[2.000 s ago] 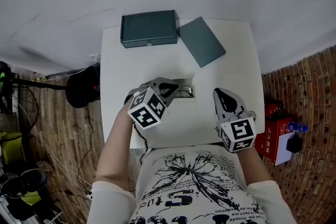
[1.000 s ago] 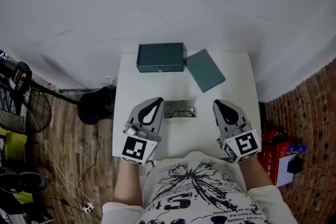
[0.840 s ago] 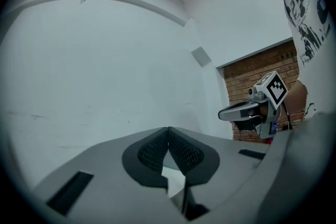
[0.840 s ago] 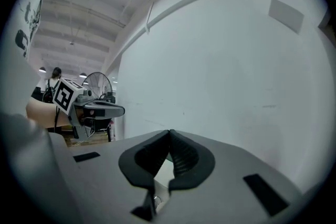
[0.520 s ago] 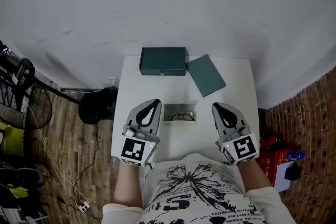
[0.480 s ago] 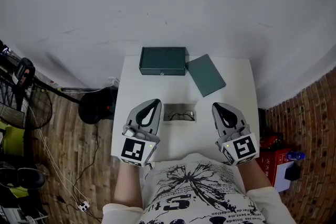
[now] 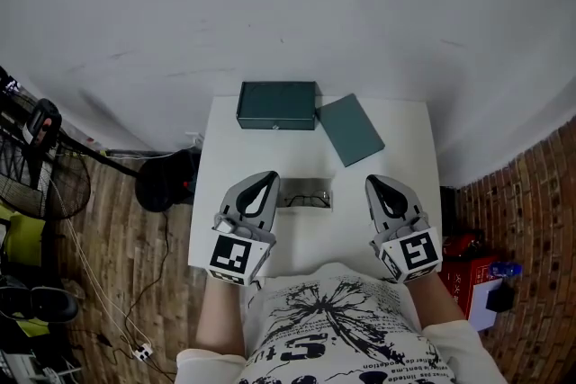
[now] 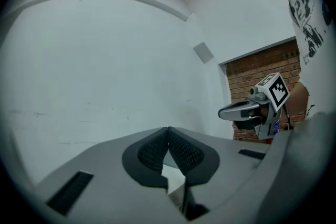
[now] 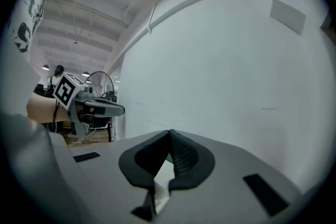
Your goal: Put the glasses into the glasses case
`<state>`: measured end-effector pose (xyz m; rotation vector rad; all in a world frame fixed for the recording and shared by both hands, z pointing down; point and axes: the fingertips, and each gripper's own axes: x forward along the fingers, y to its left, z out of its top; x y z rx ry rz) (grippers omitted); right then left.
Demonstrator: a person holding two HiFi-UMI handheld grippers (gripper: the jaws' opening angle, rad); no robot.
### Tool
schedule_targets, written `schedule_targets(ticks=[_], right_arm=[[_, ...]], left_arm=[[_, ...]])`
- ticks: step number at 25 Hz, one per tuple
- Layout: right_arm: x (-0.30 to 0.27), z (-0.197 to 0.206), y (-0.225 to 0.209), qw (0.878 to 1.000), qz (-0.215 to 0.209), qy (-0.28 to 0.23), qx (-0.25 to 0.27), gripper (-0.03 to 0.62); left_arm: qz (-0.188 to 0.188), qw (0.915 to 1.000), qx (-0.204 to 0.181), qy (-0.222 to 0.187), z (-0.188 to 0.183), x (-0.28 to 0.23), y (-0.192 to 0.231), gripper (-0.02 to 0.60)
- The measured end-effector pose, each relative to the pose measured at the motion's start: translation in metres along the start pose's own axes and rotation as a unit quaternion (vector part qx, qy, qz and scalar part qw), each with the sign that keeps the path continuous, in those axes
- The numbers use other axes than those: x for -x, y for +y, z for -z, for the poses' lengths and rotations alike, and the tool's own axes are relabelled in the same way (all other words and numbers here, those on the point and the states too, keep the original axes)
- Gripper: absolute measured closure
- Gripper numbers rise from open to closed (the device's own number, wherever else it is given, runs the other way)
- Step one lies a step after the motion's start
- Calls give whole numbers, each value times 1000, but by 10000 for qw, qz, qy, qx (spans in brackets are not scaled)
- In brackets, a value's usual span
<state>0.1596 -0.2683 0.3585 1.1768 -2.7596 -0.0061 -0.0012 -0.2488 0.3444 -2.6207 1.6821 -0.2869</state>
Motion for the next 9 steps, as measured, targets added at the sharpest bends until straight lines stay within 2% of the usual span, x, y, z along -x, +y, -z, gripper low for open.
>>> schedule_targets(ticks=[9], right_arm=[[2,2,-7,10000,79,17,-47,580]], left_arm=[[-19,9999,80,80,2,-1,-5,568]])
